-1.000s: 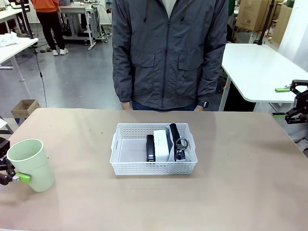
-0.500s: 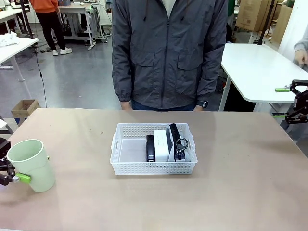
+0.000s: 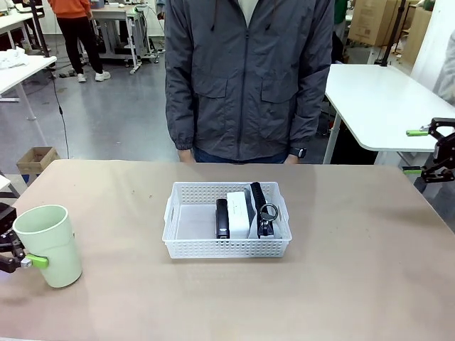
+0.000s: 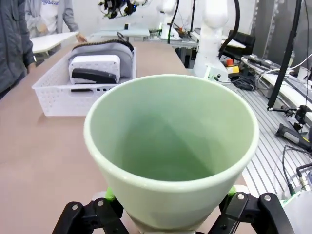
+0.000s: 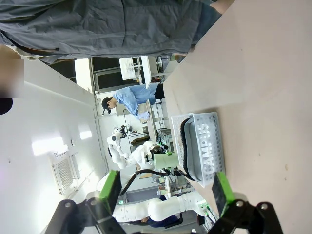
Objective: Efficiently arrange items inside the basket to fit them all.
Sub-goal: Pick up the Reusable plastic cup and place it inside the Organizing basket.
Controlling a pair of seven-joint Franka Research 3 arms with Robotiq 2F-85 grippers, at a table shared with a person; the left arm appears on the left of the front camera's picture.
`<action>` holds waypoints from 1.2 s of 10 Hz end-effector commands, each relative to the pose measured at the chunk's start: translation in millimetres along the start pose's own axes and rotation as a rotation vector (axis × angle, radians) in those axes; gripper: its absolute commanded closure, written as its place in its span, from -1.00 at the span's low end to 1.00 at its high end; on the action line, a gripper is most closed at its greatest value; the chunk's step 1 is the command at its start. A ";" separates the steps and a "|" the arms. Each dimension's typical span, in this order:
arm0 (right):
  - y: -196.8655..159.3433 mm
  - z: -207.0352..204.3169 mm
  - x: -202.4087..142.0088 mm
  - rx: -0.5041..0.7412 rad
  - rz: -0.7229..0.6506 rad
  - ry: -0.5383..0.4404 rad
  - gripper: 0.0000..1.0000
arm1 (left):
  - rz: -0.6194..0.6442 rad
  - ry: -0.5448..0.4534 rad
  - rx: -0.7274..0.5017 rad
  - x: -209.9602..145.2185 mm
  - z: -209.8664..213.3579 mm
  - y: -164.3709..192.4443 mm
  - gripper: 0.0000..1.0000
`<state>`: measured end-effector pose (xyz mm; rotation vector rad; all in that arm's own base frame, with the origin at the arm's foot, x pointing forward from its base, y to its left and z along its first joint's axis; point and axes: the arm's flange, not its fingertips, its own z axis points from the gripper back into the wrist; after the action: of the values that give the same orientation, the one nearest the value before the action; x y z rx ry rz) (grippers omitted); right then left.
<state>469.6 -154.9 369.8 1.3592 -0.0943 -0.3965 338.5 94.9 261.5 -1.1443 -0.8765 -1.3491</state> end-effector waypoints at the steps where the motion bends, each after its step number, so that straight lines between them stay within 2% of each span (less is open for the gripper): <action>1: 1.7 2.8 -0.4 -0.004 0.021 0.011 -1.00 | -0.063 -0.036 0.010 20.6 -0.4 -11.8 1.00; 3: 1.7 2.8 -0.4 -0.004 0.021 0.011 -1.00 | -0.097 -0.024 0.070 79.9 16.4 -36.8 1.00; 4: 1.7 2.8 -0.4 -0.004 0.021 0.011 -1.00 | -0.094 -0.015 0.104 118.5 25.3 -50.8 0.41; 5: 1.7 2.8 -0.4 -0.004 0.021 0.011 -1.00 | -0.112 0.007 0.149 151.3 30.1 -62.0 0.41; 6: 1.7 2.8 -0.4 -0.004 0.021 0.011 -1.00 | -0.058 0.011 0.197 177.2 35.9 -67.5 1.00; 7: 1.7 2.8 -0.4 -0.004 0.021 0.011 -1.00 | 0.034 -0.006 0.211 190.2 43.8 -68.4 0.41; 8: 1.7 2.8 -0.4 -0.004 0.021 0.011 -1.00 | 0.121 -0.029 0.213 197.1 51.7 -71.8 1.00; 10: 1.7 2.8 -0.4 -0.004 0.021 0.011 -1.00 | 0.174 -0.088 0.233 194.3 67.4 -82.5 1.00; 11: 1.7 2.8 -0.4 -0.004 0.021 0.011 -1.00 | 0.210 -0.105 0.244 187.1 74.6 -86.3 0.41; 12: 1.7 2.8 -0.4 -0.004 0.021 0.011 -1.00 | 0.188 -0.133 0.289 184.1 83.5 -90.6 0.41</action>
<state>469.7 -155.1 369.8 1.3591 -0.0947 -0.3966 277.7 128.3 464.7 -1.0519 -0.9246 -1.0115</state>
